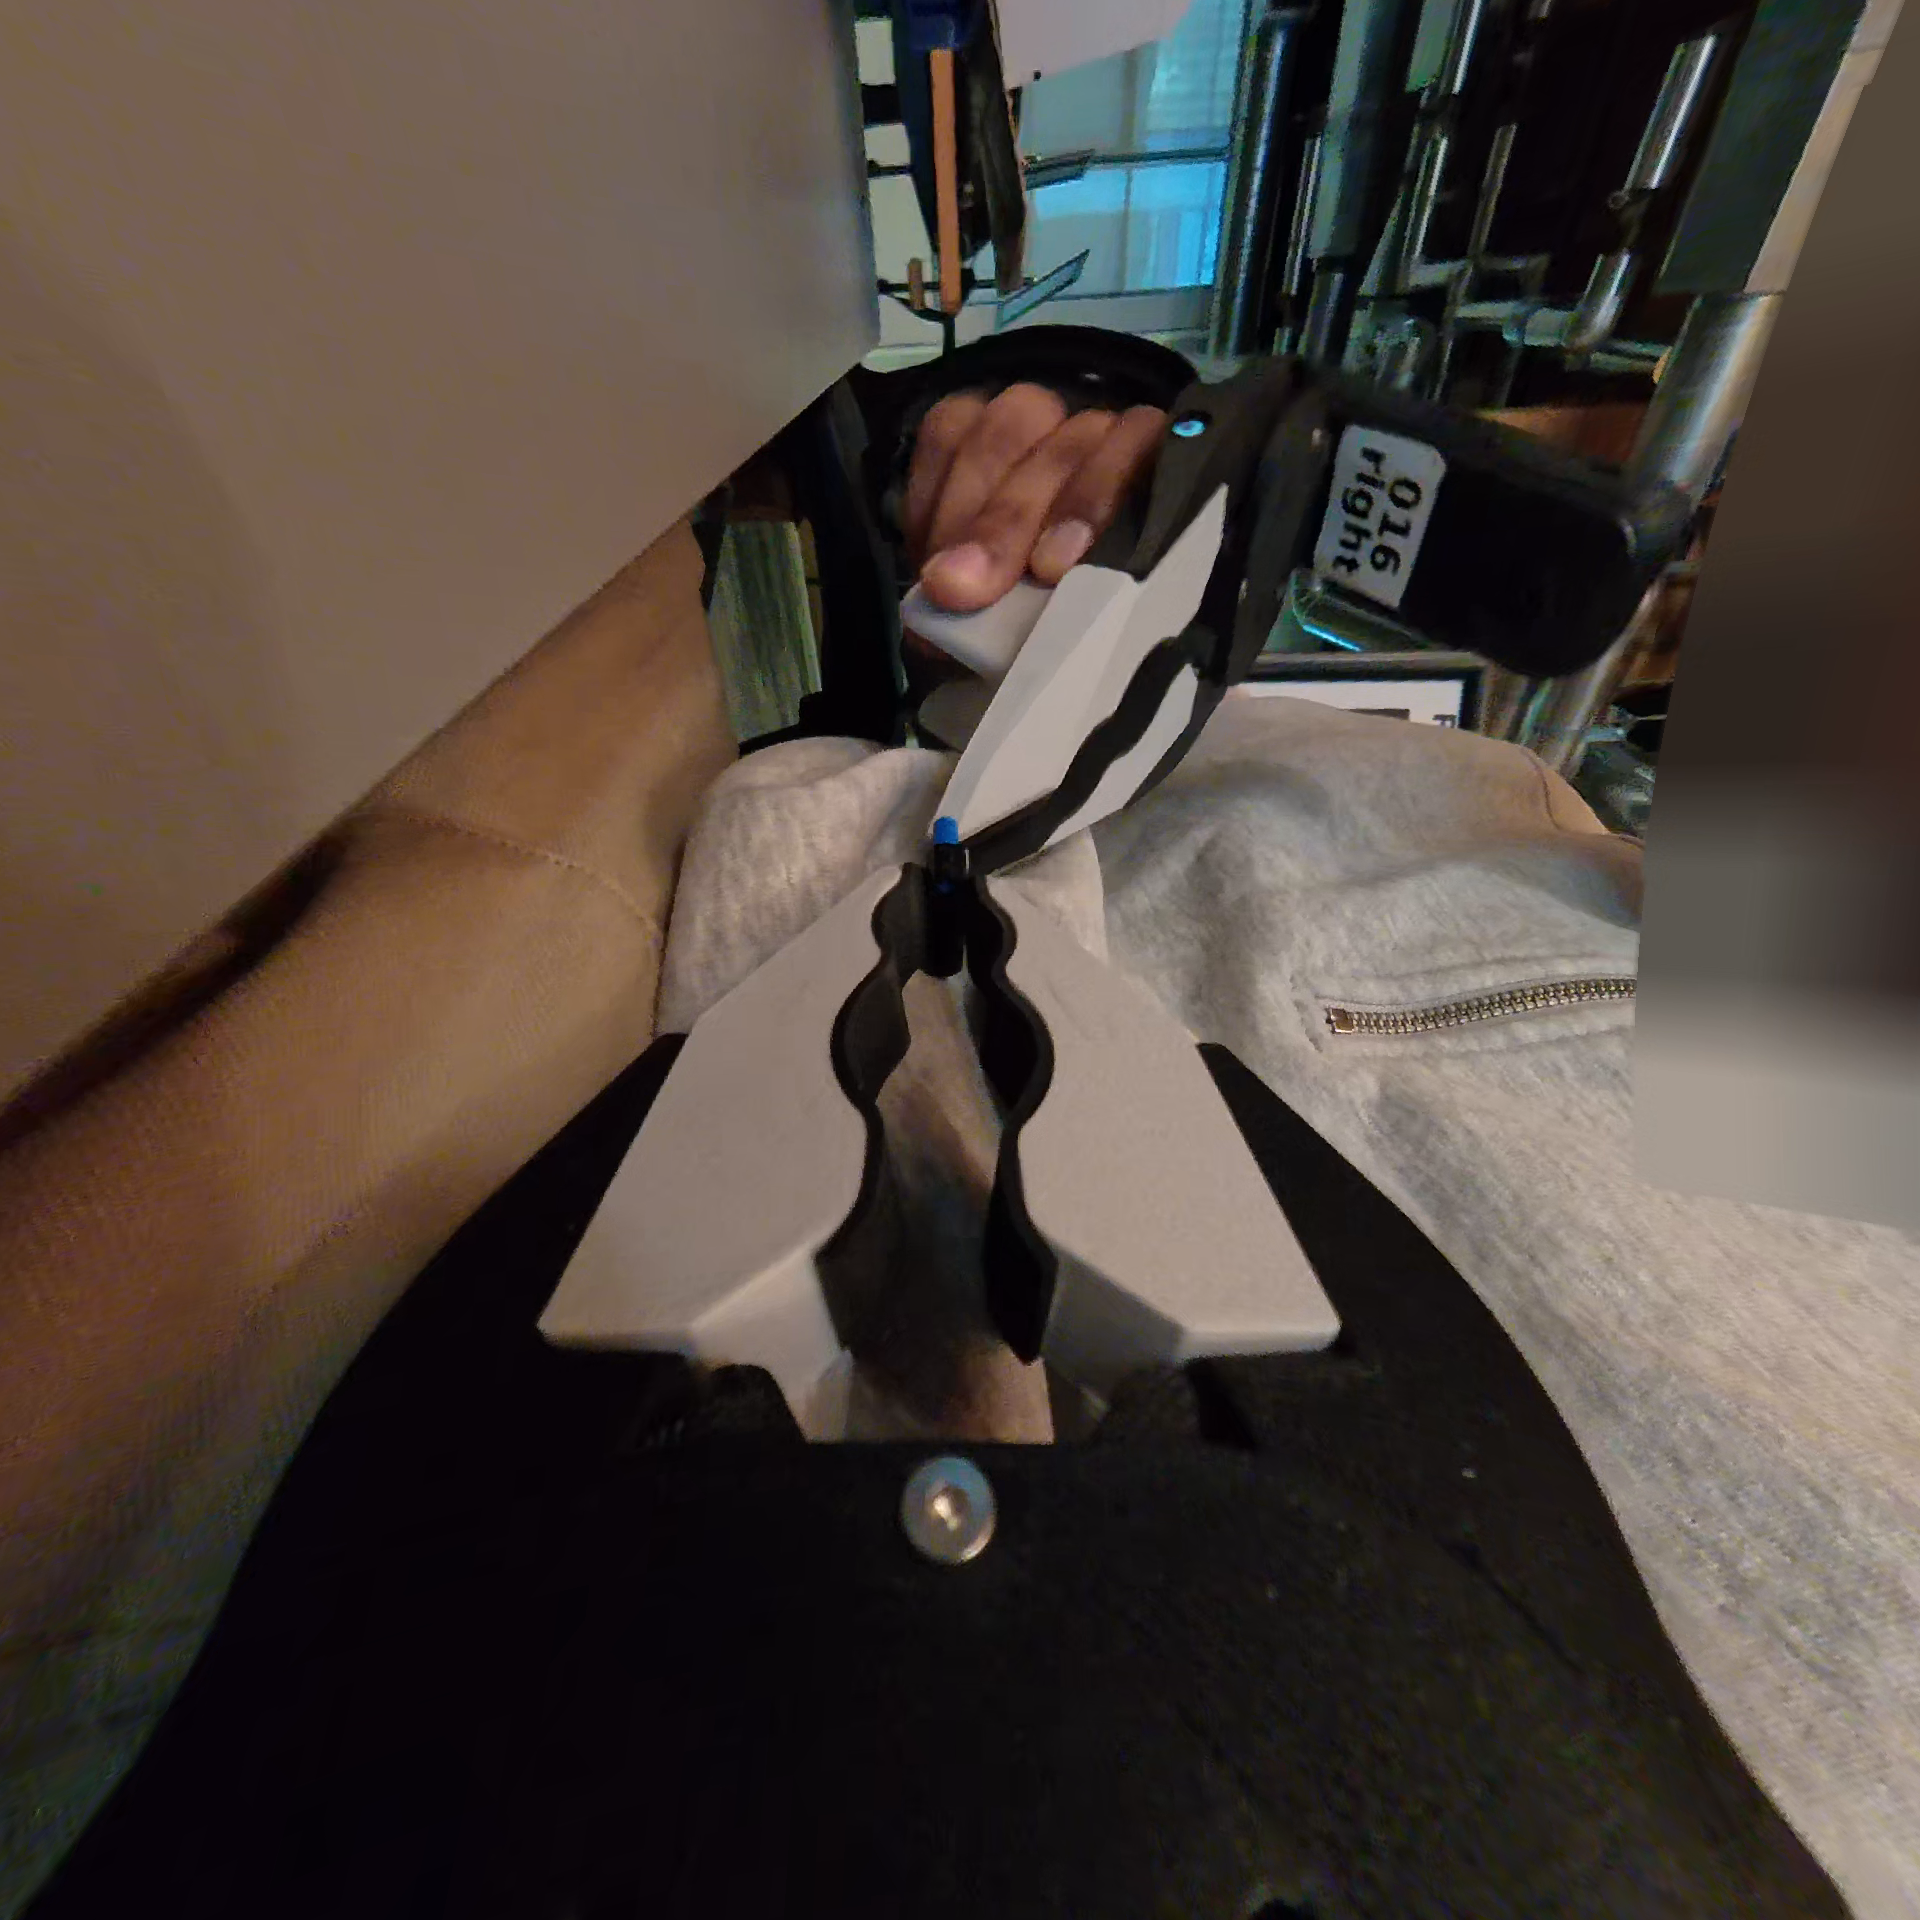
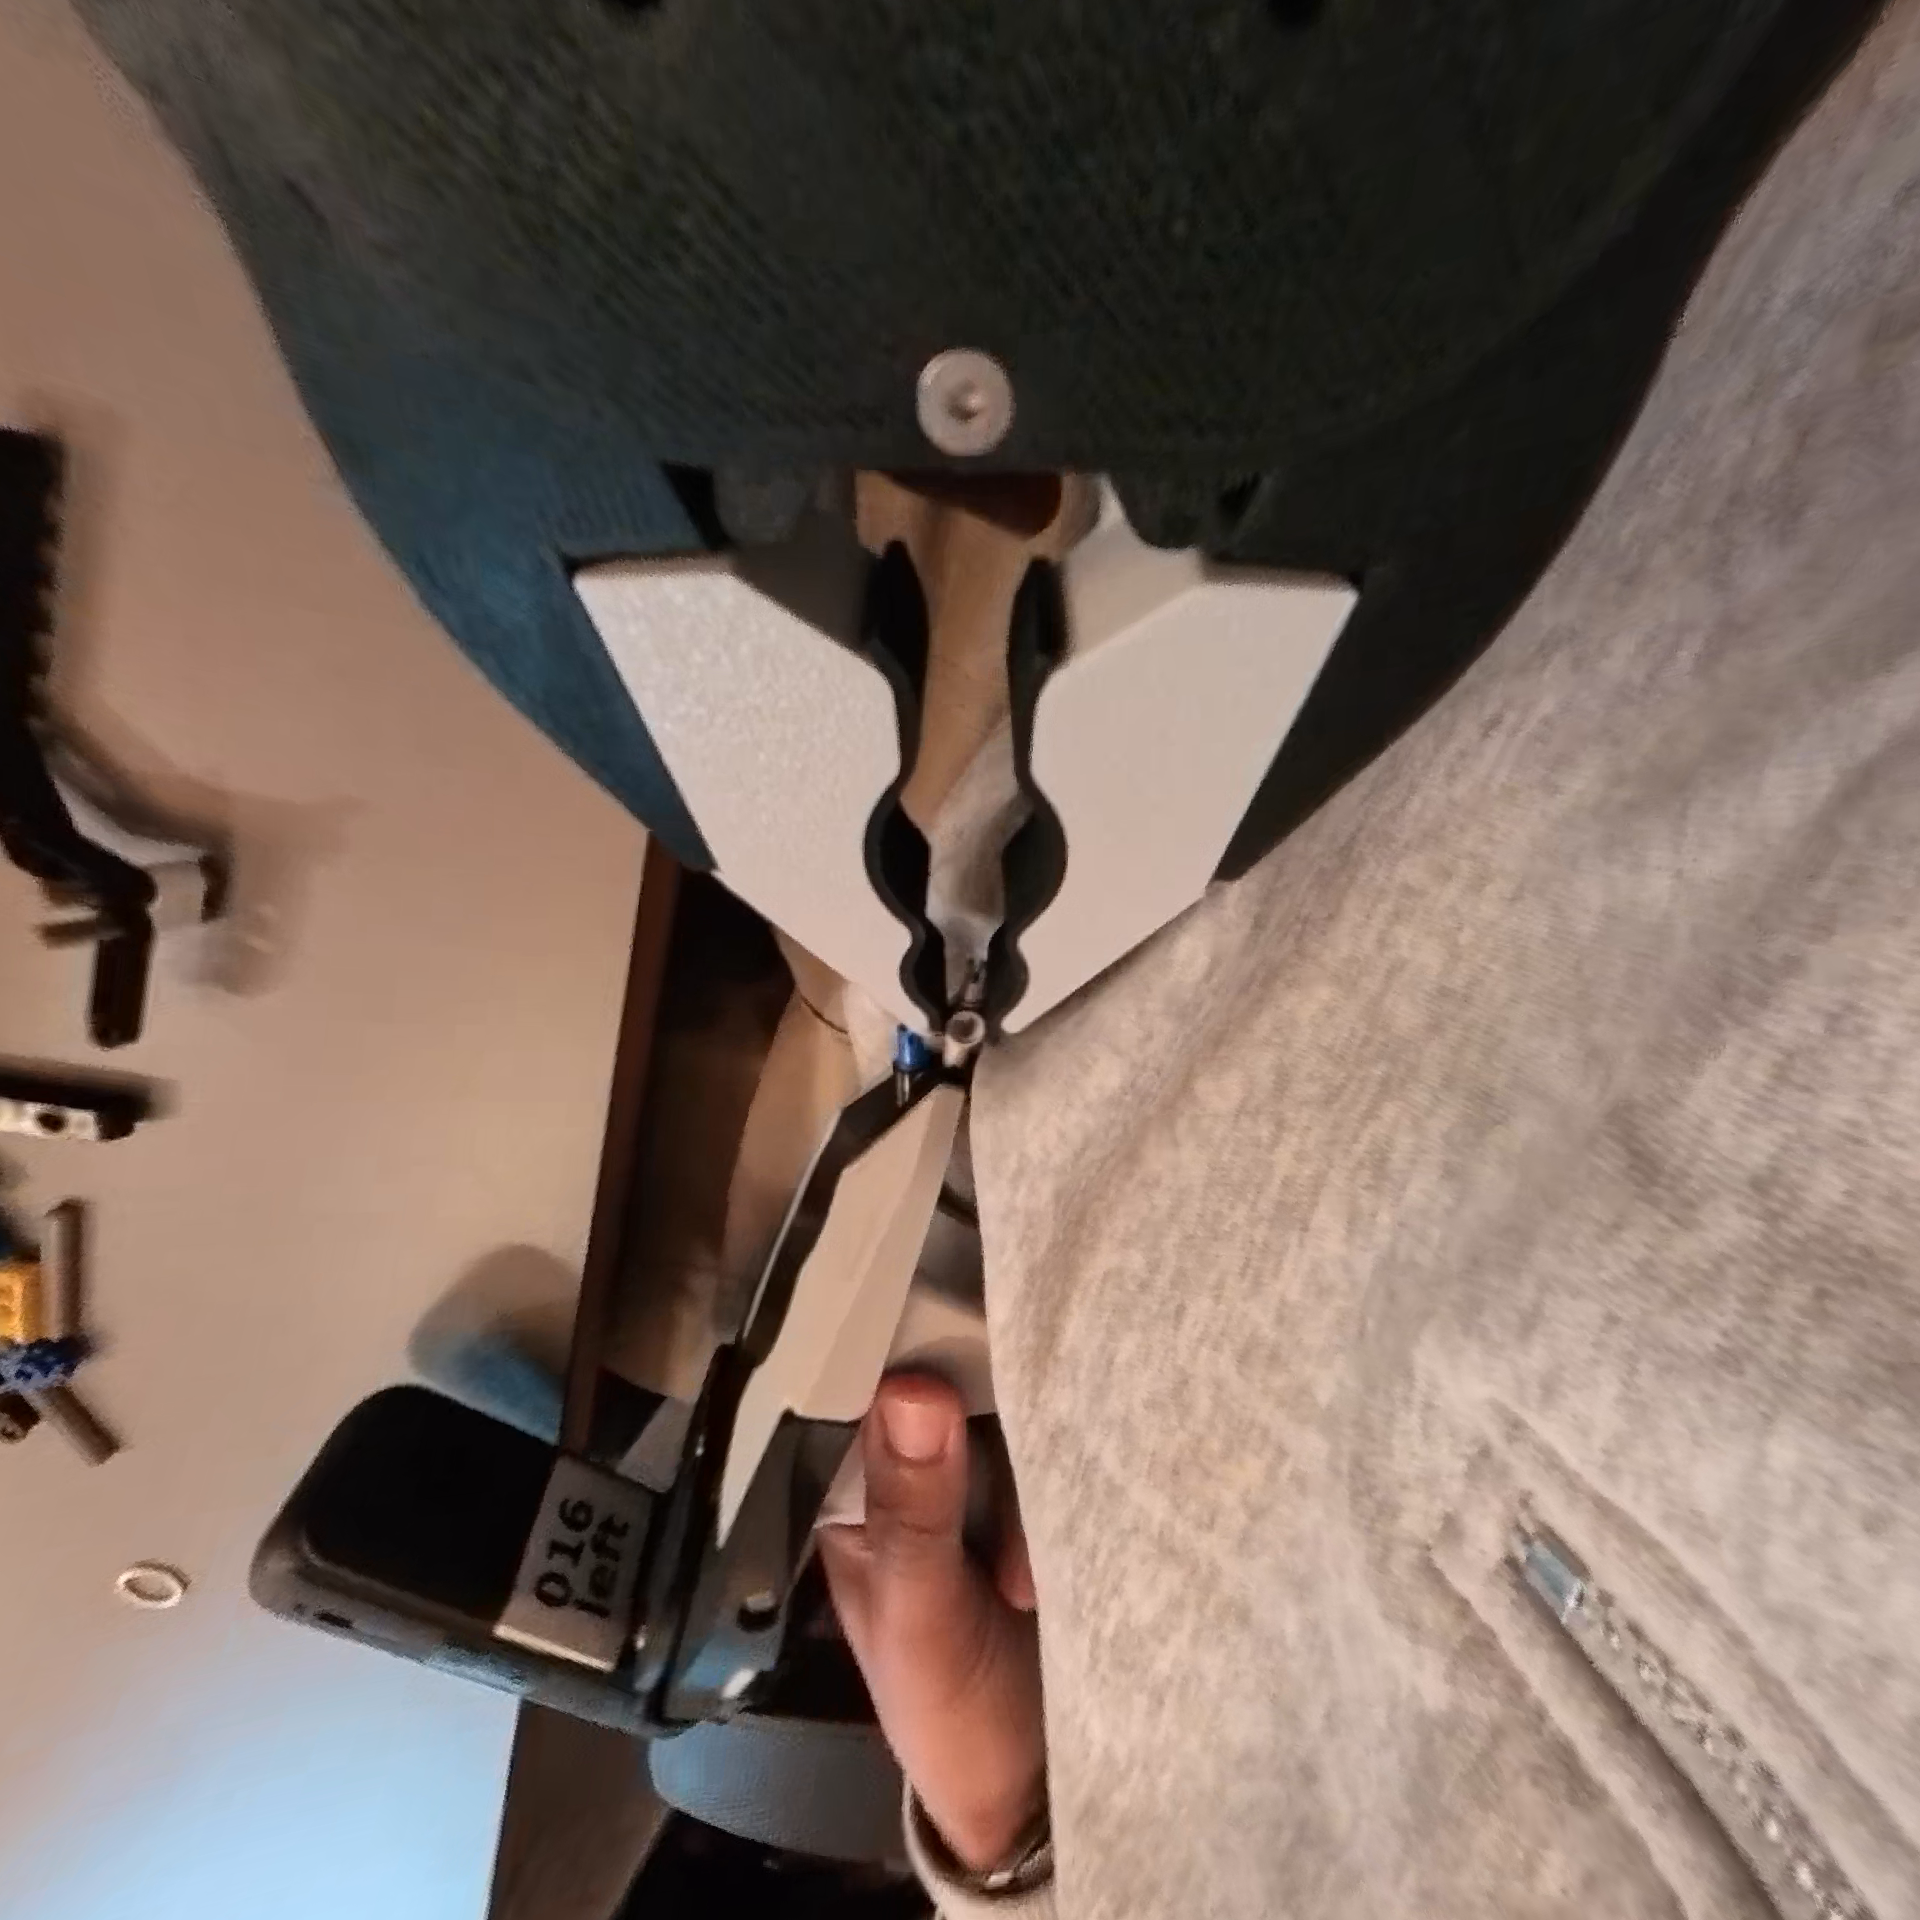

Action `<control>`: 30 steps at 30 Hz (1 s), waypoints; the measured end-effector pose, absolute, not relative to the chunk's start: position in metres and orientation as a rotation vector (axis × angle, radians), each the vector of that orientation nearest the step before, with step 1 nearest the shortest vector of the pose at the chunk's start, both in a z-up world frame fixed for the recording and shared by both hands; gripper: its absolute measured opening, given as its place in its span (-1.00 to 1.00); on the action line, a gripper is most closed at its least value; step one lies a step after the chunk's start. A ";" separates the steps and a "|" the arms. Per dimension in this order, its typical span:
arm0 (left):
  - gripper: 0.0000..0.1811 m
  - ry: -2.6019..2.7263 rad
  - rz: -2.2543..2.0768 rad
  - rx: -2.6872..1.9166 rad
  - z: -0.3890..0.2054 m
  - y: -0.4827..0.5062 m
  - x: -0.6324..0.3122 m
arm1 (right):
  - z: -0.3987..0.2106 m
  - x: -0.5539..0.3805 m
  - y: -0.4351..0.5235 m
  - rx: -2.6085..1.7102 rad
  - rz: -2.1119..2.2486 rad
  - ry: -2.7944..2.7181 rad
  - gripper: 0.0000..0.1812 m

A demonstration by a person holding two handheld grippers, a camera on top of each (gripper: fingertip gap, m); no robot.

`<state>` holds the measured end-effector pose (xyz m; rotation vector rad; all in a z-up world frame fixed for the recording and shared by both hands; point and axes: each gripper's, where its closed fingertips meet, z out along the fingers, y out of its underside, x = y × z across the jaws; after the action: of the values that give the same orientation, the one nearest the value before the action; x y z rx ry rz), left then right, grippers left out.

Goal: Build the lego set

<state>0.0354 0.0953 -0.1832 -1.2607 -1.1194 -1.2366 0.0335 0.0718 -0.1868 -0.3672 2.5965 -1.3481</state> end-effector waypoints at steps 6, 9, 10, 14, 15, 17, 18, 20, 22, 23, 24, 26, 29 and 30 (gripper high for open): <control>-0.94 -1.116 -1.233 -1.203 -0.180 0.092 0.030 | -0.183 0.021 0.080 -0.162 -1.405 2.575 -0.72; -0.93 -1.111 -1.232 -1.171 -0.178 0.090 0.028 | -0.173 0.019 0.082 -0.061 -1.492 2.487 -0.73; -0.93 -1.105 -1.232 -1.165 -0.177 0.089 0.028 | -0.170 0.019 0.082 -0.038 -1.524 2.462 -0.74; -0.93 -1.076 -1.240 -1.158 -0.173 0.089 0.029 | -0.167 0.020 0.079 -0.040 -1.581 2.425 -0.78; -0.93 -1.073 -1.239 -1.159 -0.173 0.089 0.029 | -0.167 0.022 0.078 -0.059 -1.591 2.423 -0.81; -0.93 -1.064 -1.241 -1.157 -0.171 0.089 0.029 | -0.167 0.024 0.077 -0.096 -1.607 2.437 -0.84; -0.93 -1.060 -1.244 -1.153 -0.171 0.089 0.029 | -0.167 0.025 0.076 -0.117 -1.606 2.442 -0.86; -0.93 -1.048 -1.245 -1.150 -0.169 0.089 0.030 | -0.169 0.027 0.074 -0.143 -1.593 2.450 -0.90; -0.93 -1.044 -1.242 -1.156 -0.169 0.089 0.030 | -0.171 0.031 0.075 -0.162 -1.574 2.436 -0.96; -0.93 -1.042 -1.242 -1.153 -0.168 0.089 0.030 | -0.170 0.030 0.075 -0.159 -1.582 2.426 -0.97; -0.93 -1.040 -1.243 -1.156 -0.168 0.089 0.030 | -0.169 0.031 0.075 -0.156 -1.579 2.417 -0.97; -0.93 -1.040 -1.243 -1.162 -0.168 0.090 0.030 | -0.169 0.031 0.075 -0.155 -1.576 2.414 -0.97; -0.93 -1.038 -1.240 -1.176 -0.169 0.090 0.031 | -0.170 0.032 0.075 -0.157 -1.568 2.422 -0.97; -0.93 -1.035 -1.236 -1.187 -0.169 0.090 0.032 | -0.169 0.033 0.075 -0.149 -1.563 2.415 -0.97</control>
<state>0.0318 0.0905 -0.1688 -1.1869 -1.0349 -1.2355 0.0328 0.0752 -0.1690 -0.1485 2.4149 -1.5630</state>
